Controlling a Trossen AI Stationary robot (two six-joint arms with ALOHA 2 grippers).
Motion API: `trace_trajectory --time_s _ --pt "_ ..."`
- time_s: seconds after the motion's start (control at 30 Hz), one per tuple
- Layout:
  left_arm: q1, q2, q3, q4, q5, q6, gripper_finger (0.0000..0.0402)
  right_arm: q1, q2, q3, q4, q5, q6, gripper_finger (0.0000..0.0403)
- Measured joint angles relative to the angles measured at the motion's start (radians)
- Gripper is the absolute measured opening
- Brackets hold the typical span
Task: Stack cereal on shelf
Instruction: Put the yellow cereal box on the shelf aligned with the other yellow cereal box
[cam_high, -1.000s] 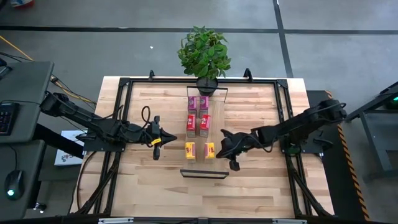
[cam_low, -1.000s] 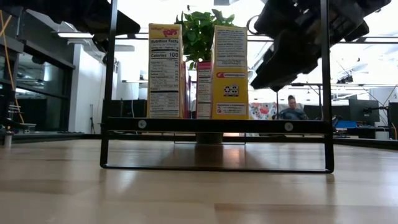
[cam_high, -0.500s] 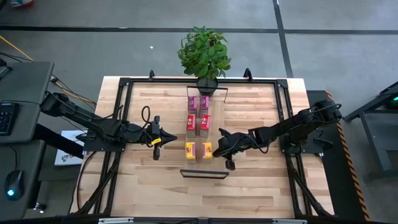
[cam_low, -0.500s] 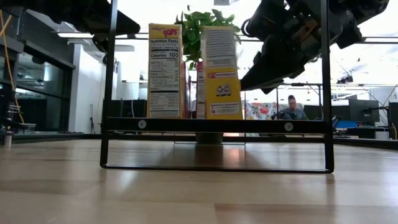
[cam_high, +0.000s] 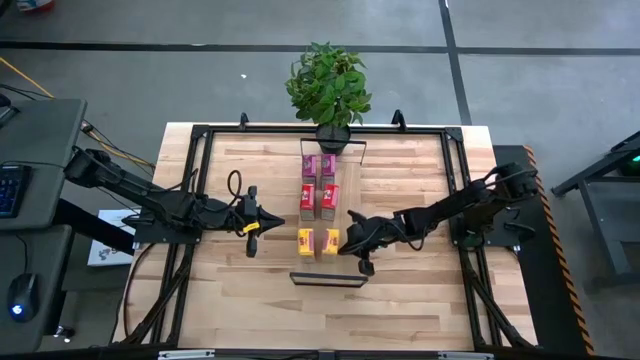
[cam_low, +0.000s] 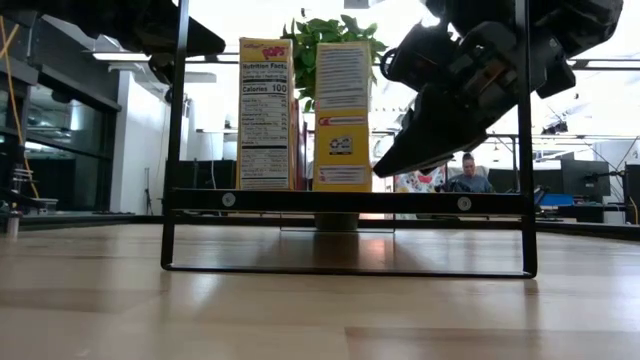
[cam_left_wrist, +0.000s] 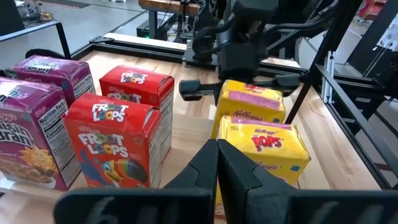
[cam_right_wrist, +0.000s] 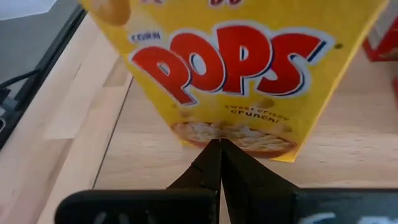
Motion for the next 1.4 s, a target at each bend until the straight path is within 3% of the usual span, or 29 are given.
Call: trace_trajectory --time_s 0.57,1.4 --pt "0.0 0.0 0.0 -0.001 -0.005 0.0 0.0 -0.029 0.003 0.0 0.008 0.044 -0.03 0.0" --pt "0.0 0.0 0.0 -0.001 -0.008 0.0 0.0 0.003 0.003 0.0 0.06 0.017 0.002 0.0"
